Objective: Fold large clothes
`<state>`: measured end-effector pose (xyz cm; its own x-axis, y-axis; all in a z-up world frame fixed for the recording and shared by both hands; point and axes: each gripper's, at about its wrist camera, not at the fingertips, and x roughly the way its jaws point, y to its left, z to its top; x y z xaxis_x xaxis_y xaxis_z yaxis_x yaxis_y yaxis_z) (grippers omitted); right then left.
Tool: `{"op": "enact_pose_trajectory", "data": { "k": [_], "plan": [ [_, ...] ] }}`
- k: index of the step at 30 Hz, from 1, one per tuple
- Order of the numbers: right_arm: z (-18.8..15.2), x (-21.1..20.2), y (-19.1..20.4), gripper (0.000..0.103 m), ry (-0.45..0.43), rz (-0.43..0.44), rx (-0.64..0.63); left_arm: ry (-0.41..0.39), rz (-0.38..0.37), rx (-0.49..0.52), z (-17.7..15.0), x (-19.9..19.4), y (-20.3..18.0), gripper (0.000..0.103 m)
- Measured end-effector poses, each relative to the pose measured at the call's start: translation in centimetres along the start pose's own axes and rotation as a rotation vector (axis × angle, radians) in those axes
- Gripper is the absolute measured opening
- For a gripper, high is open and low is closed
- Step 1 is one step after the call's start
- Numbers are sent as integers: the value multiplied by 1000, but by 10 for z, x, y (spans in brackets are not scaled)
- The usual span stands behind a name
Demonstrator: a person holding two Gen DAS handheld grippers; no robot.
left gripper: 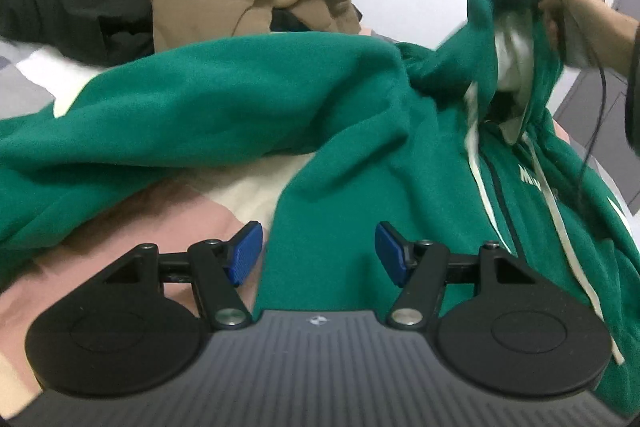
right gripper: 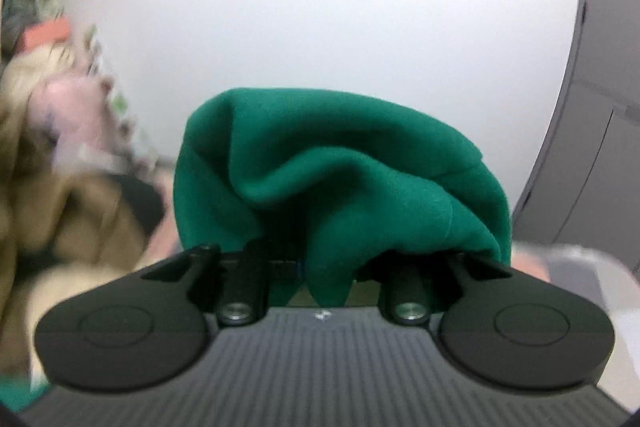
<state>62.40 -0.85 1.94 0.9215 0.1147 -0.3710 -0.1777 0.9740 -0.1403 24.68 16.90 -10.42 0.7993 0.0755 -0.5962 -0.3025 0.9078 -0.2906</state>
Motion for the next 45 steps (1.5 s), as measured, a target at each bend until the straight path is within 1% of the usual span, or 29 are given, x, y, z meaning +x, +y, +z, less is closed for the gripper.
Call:
{"op": "enact_pose_trajectory", "data": {
  "k": [2, 3, 4, 7, 8, 9, 10, 11, 12, 13, 14, 16, 18, 20, 24, 29, 32, 36, 41, 45],
  "plan": [
    [20, 15, -1, 24, -66, -35, 22, -2, -2, -11, 1, 8, 3, 68],
    [26, 24, 0, 25, -77, -54, 25, -1, -6, -15, 2, 12, 3, 68],
    [30, 35, 1, 26, -74, -77, 24, -7, -14, -17, 2, 14, 3, 68],
    [26, 64, 7, 28, -35, -96, 15, -4, -16, -9, 3, 24, 2, 68],
    [22, 70, 8, 34, -30, -94, 9, -3, -20, -5, 2, 26, 1, 68],
    [18, 75, 9, 44, -27, -86, 8, -2, -24, -1, 1, 28, 0, 68],
    [11, 80, 9, 51, -17, -67, 18, -2, -25, 4, 2, 31, -1, 68],
    [7, 82, 10, 66, -5, -42, 31, -2, -27, 8, 1, 32, -2, 68],
    [1, 83, 10, 77, 0, -21, 45, -2, -27, 12, 1, 34, -3, 68],
    [-6, 82, 10, 80, -7, -14, 54, -2, -27, 15, 1, 34, -3, 68],
    [-13, 79, 9, 80, -14, -7, 58, 0, -28, 15, 1, 34, -3, 68],
    [-30, 73, 5, 80, 14, 21, 67, 4, -37, 7, 1, 34, -1, 68],
    [-43, 62, 4, 80, 51, 26, 68, 8, -43, 1, 1, 31, 0, 68],
    [-56, 46, 0, 80, 79, 44, 93, 10, -45, 2, 1, 26, 0, 68],
    [-86, -2, -12, 80, 130, 61, 133, 15, -53, 0, 0, 16, 0, 68],
    [-126, -79, -35, 80, 185, 96, 139, 18, -47, 23, -3, -2, -3, 68],
    [-144, -125, -51, 80, 217, 113, 171, 25, -61, 11, -5, -15, -2, 68],
    [-173, -187, -76, 80, 254, 105, 165, 26, -79, 15, -11, -37, -5, 68],
    [-208, -239, -108, 80, 310, 80, 228, 41, -104, 31, -23, -62, -15, 68],
    [-232, -273, -124, 80, 330, 25, 177, 51, -101, 80, -33, -75, -26, 68]
  ]
}}
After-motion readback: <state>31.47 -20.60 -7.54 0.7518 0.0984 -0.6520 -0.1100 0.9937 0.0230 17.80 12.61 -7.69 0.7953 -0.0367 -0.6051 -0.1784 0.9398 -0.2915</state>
